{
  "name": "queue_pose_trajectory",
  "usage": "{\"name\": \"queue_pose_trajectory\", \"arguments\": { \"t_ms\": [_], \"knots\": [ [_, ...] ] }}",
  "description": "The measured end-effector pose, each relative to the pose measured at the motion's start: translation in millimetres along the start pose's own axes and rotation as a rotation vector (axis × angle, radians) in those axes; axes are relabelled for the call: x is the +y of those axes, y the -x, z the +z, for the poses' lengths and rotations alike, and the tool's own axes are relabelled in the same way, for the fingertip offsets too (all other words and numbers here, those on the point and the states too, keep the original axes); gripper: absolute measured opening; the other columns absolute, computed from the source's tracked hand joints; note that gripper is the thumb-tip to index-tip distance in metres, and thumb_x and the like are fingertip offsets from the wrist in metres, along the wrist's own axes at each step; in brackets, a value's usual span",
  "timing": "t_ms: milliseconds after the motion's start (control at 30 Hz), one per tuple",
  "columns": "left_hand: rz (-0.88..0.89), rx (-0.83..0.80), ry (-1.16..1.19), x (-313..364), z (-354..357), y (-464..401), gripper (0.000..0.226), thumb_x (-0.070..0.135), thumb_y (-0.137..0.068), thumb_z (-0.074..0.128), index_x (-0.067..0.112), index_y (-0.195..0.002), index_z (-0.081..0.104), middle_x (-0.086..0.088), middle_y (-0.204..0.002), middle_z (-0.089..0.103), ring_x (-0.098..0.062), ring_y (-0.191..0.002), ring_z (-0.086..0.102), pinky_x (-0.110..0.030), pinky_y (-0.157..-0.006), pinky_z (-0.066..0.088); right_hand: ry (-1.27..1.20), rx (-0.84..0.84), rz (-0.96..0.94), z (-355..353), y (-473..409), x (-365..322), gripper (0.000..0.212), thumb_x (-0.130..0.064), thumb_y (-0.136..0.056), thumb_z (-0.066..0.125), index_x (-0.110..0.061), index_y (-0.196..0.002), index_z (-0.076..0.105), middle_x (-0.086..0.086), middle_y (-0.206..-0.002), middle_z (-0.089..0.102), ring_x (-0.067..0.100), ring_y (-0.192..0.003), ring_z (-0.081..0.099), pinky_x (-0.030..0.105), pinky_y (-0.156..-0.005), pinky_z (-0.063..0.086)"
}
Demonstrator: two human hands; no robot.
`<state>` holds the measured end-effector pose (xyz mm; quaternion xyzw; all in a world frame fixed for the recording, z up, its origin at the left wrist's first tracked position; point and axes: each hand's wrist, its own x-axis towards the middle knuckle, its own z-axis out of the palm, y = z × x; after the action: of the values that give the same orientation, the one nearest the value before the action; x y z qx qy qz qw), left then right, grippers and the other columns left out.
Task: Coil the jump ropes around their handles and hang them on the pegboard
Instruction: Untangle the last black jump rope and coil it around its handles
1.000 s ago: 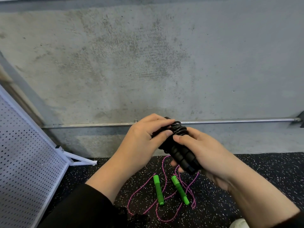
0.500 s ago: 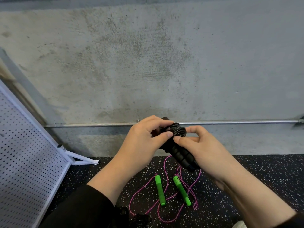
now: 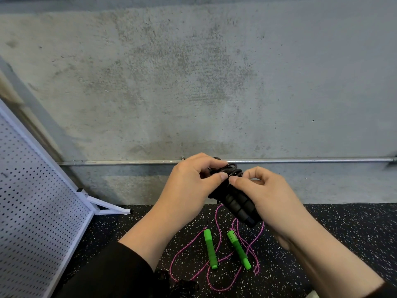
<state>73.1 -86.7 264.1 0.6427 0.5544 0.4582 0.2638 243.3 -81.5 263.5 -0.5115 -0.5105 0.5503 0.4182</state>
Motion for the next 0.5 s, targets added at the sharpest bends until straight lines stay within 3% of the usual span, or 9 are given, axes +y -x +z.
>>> {"name": "queue_pose_trajectory", "arguments": {
  "t_ms": [200,400,500],
  "knots": [
    [0.021,-0.036,-0.026,4.5,-1.5,1.9,0.024,0.011,-0.085,0.079,0.034,-0.094,0.077,0.012,-0.088,0.066,-0.009,-0.076,0.057,-0.013,-0.071,0.042,0.088,0.023,0.003,-2.2,-4.2,3.5,0.012,-0.020,-0.087,0.069,-0.014,-0.079,0.061,-0.001,-0.057,0.064,0.014,-0.051,0.058,0.023,-0.047,0.042],
    [0.098,-0.072,-0.137,7.0,2.7,4.8,0.018,0.009,-0.085,0.079,0.024,-0.095,0.078,0.008,-0.087,0.065,-0.006,-0.078,0.057,-0.011,-0.073,0.040,0.016,0.014,0.064,-3.7,-7.2,3.3,0.009,-0.017,-0.087,0.066,-0.012,-0.080,0.066,0.010,-0.065,0.066,0.029,-0.057,0.068,0.029,-0.051,0.049],
    [0.108,-0.046,-0.165,7.6,4.1,5.0,0.017,0.009,-0.085,0.078,0.022,-0.096,0.079,0.008,-0.081,0.062,-0.004,-0.074,0.055,-0.008,-0.069,0.037,-0.057,-0.030,0.093,-4.4,-6.2,1.9,0.009,-0.015,-0.089,0.066,-0.011,-0.081,0.065,0.013,-0.068,0.064,0.028,-0.059,0.066,0.029,-0.052,0.049]
  ]
}}
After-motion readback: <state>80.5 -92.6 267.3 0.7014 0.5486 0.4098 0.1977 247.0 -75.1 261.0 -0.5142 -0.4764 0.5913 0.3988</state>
